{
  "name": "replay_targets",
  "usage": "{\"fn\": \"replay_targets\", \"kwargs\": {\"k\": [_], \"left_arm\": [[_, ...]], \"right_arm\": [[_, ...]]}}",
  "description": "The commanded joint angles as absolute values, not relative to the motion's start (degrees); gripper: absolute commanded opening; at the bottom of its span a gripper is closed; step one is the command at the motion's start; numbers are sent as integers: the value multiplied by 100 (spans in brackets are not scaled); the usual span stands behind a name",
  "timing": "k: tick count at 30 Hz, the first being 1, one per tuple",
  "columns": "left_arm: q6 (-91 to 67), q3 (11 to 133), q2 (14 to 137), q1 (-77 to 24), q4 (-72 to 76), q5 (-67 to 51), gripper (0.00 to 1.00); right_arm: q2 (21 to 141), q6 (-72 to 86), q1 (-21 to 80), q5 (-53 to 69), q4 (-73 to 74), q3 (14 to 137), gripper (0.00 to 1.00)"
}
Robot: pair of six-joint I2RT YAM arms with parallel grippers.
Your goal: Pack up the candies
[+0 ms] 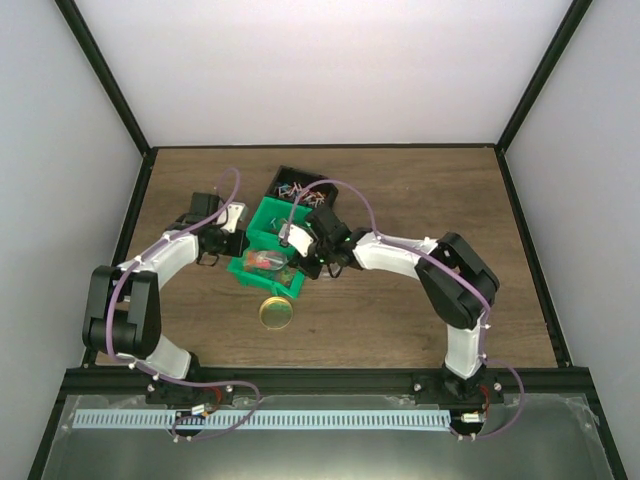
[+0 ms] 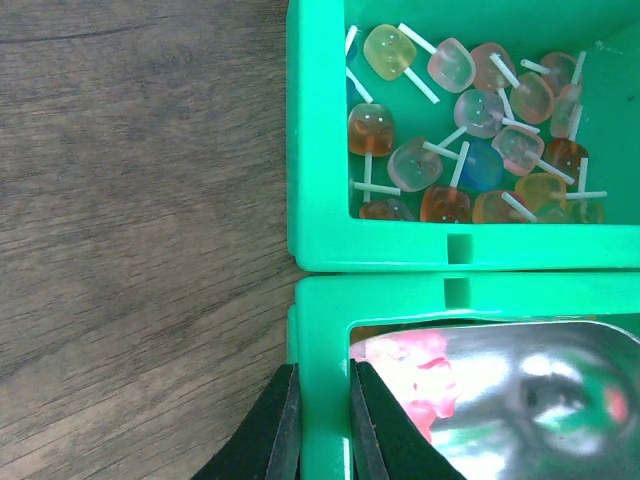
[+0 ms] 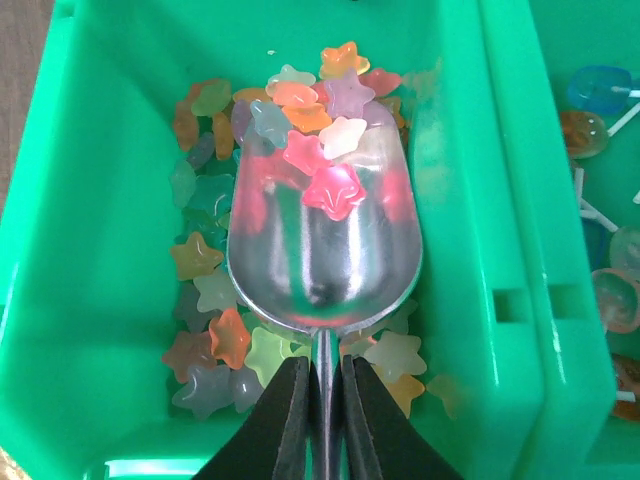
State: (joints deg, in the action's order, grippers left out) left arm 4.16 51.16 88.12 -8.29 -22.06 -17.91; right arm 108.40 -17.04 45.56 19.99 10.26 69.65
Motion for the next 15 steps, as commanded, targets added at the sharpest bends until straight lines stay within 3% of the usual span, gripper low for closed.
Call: {"fn": "replay_targets", "kwargs": {"k": [1,15], "left_arm": [[632,5259,8859,-879,-2332,-1964,4],[727,5498,9069,-783,-2497,-1968,4]], "right_arm": [[10459,-1546,4424,2279,251,6750,1],[9783,-1632,4065,2970,-549,5858,1]]}}
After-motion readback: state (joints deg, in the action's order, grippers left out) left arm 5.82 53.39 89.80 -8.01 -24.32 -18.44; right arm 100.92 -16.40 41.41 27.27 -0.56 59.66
